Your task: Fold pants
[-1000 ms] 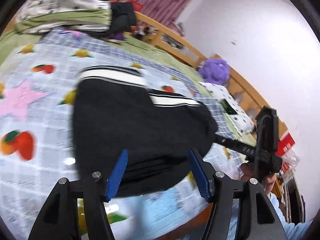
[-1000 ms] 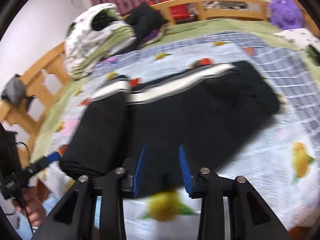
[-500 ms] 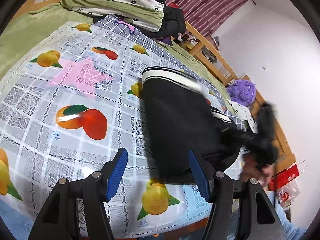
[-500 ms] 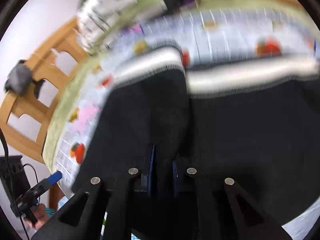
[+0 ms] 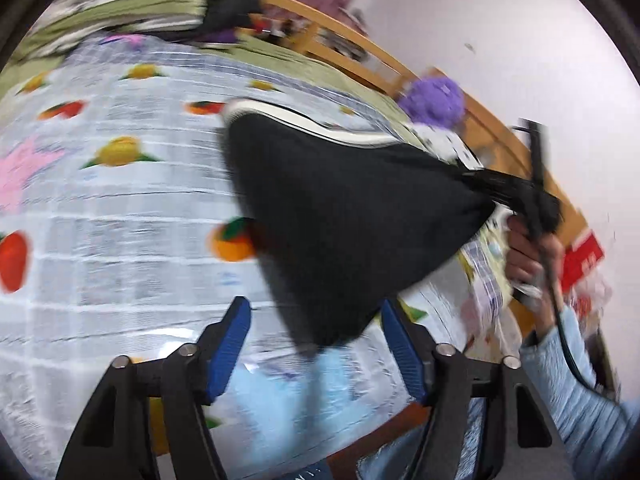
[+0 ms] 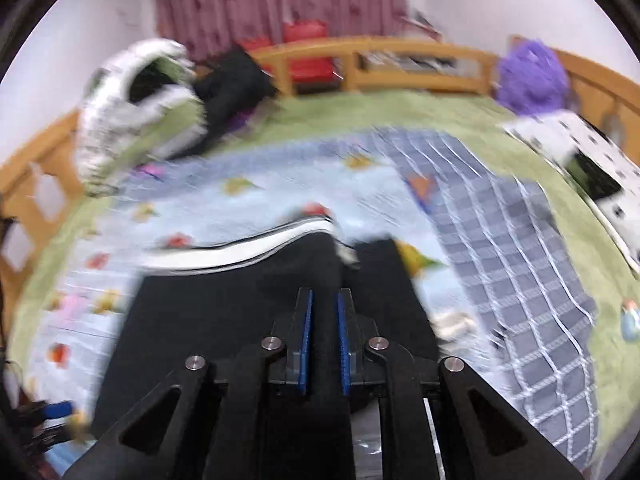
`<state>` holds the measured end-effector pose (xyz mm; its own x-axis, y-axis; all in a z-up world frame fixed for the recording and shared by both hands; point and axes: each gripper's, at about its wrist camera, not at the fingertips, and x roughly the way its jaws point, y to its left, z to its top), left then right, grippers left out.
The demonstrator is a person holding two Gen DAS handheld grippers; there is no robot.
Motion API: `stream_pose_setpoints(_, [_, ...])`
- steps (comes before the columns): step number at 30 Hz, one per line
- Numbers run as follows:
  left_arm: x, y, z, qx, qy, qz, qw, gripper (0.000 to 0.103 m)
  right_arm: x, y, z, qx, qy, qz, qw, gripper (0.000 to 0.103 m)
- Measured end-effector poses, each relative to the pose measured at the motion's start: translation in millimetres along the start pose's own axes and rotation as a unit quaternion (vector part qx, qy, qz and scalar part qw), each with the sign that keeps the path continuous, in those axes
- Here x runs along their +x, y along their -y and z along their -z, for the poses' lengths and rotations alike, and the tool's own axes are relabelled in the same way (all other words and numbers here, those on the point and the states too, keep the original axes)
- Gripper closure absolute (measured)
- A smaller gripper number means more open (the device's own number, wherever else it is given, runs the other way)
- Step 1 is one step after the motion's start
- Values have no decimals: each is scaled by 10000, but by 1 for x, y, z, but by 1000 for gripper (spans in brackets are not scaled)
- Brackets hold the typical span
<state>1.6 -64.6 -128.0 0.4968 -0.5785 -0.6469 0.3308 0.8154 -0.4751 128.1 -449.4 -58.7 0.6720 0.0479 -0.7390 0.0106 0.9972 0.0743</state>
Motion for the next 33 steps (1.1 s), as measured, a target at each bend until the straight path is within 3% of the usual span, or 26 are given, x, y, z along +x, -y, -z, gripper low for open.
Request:
stream_pose_setpoints(3, [18, 22, 7, 395, -167, -147, 9990, 33, 36, 24, 18, 210, -453, 24, 9987, 95])
stream_pose_setpoints(7, [35, 38, 14, 647, -174, -559, 9962, 32, 37, 30, 25, 185, -321, -117, 9992, 94])
stream_pose_setpoints(12, [60, 40, 2, 784, -59, -1446, 9864, 34, 40, 32, 28, 251, -329, -132, 9991, 92])
stream_pose_setpoints(13, [63, 39, -1, 779, -68, -1439, 9865, 43, 39, 32, 29, 265, -313, -150, 9990, 92])
stream_pose_setpoints(14, [64, 38, -4, 753, -83, -1247, 9893, 61, 39, 32, 28, 294, -307, -188, 9989, 92])
stream_pose_setpoints(16, [58, 40, -8, 827, 87, -1273, 9884, 74, 35, 33, 27, 397, -300, -298, 9983, 93])
stream_pose_setpoints(18, [46, 37, -12, 905, 382, -1315, 9864, 80, 30, 31, 27, 466, -281, -409, 9977, 95])
stream_pose_setpoints(20, [29, 21, -20, 688, 602, -1262, 9878, 90, 25, 25, 27, 495, -268, -593, 9967, 95])
stream_pose_setpoints(23, [6, -23, -32, -2, 679, -1121, 9914, 97, 15, 11, 29, 505, -230, -796, 9953, 95])
stream_pose_setpoints(26, [-4, -56, -32, -354, 634, -1103, 9912, 97, 8, -8, 33, 495, -312, -1216, 9908, 96])
stream_pose_setpoints(31, [2, -69, -21, -446, 388, -1009, 9931, 96, 10, -39, 36, -68, -341, -815, 9961, 95])
stream_pose_setpoints(33, [8, -69, -19, -454, 358, -1067, 9926, 89, 11, -41, 35, -30, -311, -728, 9969, 89])
